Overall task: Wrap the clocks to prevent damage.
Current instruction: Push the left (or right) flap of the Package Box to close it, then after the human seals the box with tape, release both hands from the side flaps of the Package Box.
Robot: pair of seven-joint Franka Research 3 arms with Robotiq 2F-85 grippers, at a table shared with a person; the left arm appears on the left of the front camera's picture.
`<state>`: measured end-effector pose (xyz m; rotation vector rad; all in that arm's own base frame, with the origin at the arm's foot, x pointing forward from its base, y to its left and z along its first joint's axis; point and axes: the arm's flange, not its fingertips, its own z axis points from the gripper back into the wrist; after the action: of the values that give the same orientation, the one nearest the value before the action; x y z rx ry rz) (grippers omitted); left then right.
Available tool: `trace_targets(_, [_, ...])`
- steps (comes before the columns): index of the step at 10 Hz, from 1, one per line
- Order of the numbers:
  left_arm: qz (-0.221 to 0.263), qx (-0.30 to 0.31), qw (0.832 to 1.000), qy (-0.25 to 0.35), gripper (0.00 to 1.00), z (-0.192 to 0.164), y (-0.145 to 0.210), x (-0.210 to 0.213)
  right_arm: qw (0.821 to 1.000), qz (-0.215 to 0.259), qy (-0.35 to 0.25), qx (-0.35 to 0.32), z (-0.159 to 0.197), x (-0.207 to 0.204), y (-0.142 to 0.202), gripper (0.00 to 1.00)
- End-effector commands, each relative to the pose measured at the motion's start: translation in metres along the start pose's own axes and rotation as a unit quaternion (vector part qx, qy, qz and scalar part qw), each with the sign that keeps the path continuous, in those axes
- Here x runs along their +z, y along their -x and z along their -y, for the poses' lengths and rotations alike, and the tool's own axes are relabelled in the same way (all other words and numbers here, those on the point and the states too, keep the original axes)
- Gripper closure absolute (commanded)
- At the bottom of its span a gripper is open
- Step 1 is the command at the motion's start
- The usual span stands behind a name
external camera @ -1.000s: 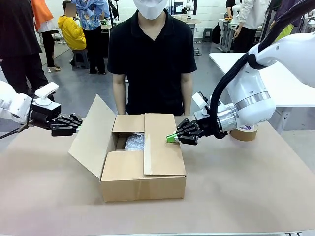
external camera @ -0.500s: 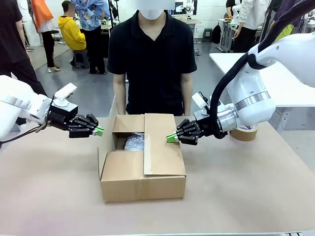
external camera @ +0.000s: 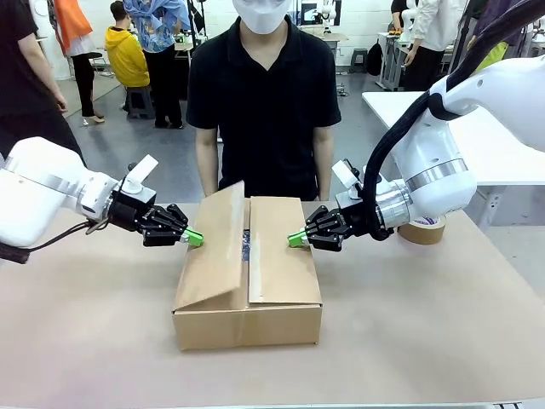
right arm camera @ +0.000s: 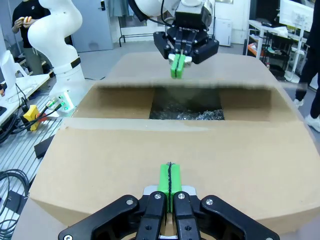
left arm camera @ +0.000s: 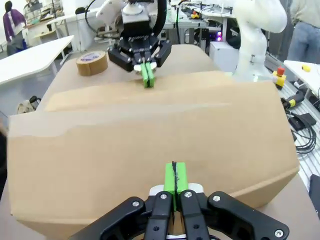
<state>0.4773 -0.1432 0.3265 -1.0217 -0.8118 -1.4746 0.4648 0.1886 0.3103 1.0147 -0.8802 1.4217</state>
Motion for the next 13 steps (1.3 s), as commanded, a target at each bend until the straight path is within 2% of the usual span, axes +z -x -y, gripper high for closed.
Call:
trace_targets(1, [-0.009,0.0,1.0,-0.012,1.0,-0.0146,0.0079,-0.009,1.0,0.0,0.006,-0.005,-0.0003,-0.0016,0.0026,0.99])
trace_targets(3, [-0.009,0.004,1.0,-0.014,1.0,-0.0158,0.0144,-0.0106,1.0,0.0,0.006,-0.005,-0.0003,-0.0016,0.0026,0.99])
trace_targets(5, [0.006,0.002,1.0,-0.007,1.0,-0.0104,0.0066,-0.0023,1.0,0.0,0.006,-0.005,-0.0003,-0.0016,0.0026,0.99])
trace_targets(13, [-0.002,0.005,1.0,0.0,1.0,-0.0107,0.0077,-0.0041,1.0,0.0,0.006,-0.005,-0.0003,-0.0016,0.0026,0.99])
